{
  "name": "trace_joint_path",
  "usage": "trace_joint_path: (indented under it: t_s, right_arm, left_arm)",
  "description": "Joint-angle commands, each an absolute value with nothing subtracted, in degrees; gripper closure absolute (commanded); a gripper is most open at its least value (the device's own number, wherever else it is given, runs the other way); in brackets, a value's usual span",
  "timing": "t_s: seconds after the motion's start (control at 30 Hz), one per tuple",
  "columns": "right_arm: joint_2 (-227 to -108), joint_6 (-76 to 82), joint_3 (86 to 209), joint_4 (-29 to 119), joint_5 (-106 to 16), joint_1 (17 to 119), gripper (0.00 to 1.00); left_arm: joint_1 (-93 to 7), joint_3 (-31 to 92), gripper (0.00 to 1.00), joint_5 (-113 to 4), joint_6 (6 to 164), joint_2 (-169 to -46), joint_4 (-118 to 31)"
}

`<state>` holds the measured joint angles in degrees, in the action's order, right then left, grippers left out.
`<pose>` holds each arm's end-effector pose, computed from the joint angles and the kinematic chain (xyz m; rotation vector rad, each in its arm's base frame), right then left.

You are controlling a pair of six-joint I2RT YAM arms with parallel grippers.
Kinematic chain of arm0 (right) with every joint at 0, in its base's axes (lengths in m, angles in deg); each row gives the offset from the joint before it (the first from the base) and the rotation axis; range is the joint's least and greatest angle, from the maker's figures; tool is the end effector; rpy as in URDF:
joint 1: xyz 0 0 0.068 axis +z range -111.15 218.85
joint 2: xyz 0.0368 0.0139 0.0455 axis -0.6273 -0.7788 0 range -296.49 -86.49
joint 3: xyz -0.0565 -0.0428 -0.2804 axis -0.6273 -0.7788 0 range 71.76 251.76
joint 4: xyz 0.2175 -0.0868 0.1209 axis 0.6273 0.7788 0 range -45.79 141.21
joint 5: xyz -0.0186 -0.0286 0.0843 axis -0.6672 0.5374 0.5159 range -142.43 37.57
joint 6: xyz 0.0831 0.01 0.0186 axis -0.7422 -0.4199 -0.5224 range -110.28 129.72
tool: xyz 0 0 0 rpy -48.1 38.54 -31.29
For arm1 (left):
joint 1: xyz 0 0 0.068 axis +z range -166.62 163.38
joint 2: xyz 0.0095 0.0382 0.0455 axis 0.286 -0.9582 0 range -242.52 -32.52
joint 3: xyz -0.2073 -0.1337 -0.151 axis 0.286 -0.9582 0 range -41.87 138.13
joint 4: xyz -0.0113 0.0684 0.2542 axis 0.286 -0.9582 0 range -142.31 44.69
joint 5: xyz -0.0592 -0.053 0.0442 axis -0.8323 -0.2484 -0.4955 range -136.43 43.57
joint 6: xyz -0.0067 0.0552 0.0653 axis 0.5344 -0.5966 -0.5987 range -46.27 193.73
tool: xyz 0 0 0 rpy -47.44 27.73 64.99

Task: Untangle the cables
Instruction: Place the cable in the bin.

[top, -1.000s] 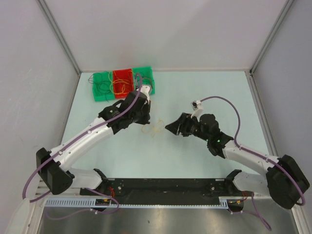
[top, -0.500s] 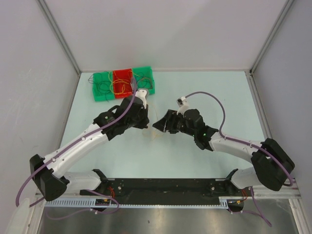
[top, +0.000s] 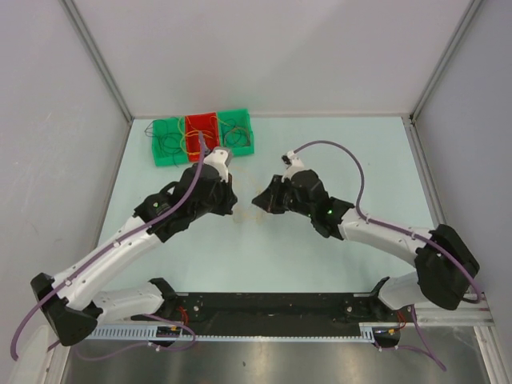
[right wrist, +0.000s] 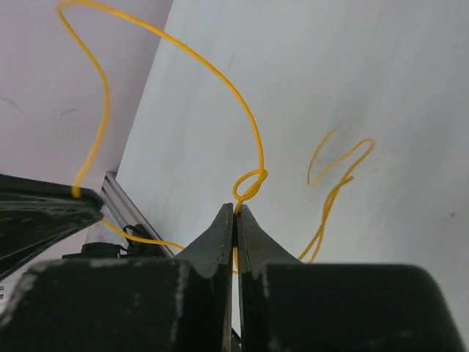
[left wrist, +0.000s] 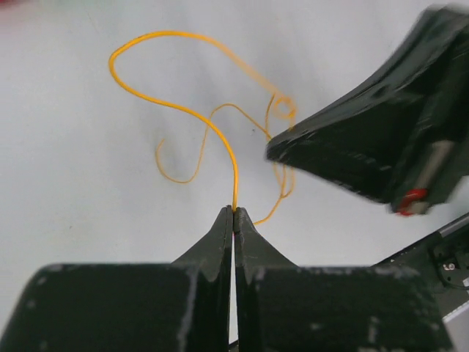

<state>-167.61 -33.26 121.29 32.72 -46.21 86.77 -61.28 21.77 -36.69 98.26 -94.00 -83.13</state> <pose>0.2342 0.2717 0.2615 -0.1702 2.0947 1.1261 0.1878 -0.1676 0.3431 0.2929 2.2073 -0.4922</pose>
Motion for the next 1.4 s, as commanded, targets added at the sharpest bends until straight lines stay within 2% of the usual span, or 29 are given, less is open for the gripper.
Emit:
trace_joint_path:
  t_s: [0.0, 0.2, 0.43, 0.67, 0.93, 1.13, 1.23, 1.27, 1.37]
  right_arm:
    - [-159.02, -23.87, 128.79, 41.2, -48.48, 85.7, 0.97]
    - [-154.08, -21.05, 129.85, 49.12, -47.76, 82.97, 0.96]
    - [-156.36, -19.46, 129.85, 52.55, -51.02, 83.94, 0.94]
    - [-157.15, -16.3, 129.85, 61.67, -66.37, 83.33, 0.95]
    - [-158.21, -13.22, 129.68, 68.72, -71.76, 81.39, 0.94]
    - [-158.3, -11.2, 126.87, 69.78, -76.4, 82.18, 0.91]
    - [-158.04, -11.29, 125.02, 69.35, -78.53, 82.7, 0.76]
    - [-157.95, -11.29, 124.58, 68.91, -78.18, 82.71, 0.64]
    - [-158.12, -11.9, 123.61, 67.59, -76.69, 83.49, 0.43]
  left_arm:
    - [-61.62, 20.36, 1.0, -32.37, 95.53, -90.27, -85.56]
    - [-61.7, 19.57, 1.0, -29.73, 94.03, -87.28, -86.53]
    - [-61.7, 23.25, 1.0, -32.89, 92.89, -85.7, -88.72]
    - [-61.7, 31.43, 1.0, -26.39, 90.61, -83.85, -96.9]
    - [-61.62, 36.51, 1.0, -21.57, 90.69, -84.02, -101.12]
    - [-61.7, 44.07, 1.0, -23.05, 90.78, -85.78, -102.52]
    - [-61.62, 48.9, 0.99, -23.57, 90.52, -87.62, -102.88]
    - [-61.7, 50.05, 1.0, -24.71, 90.34, -88.59, -102.44]
    - [-61.7, 52.78, 1.0, -27.17, 89.9, -90.7, -100.86]
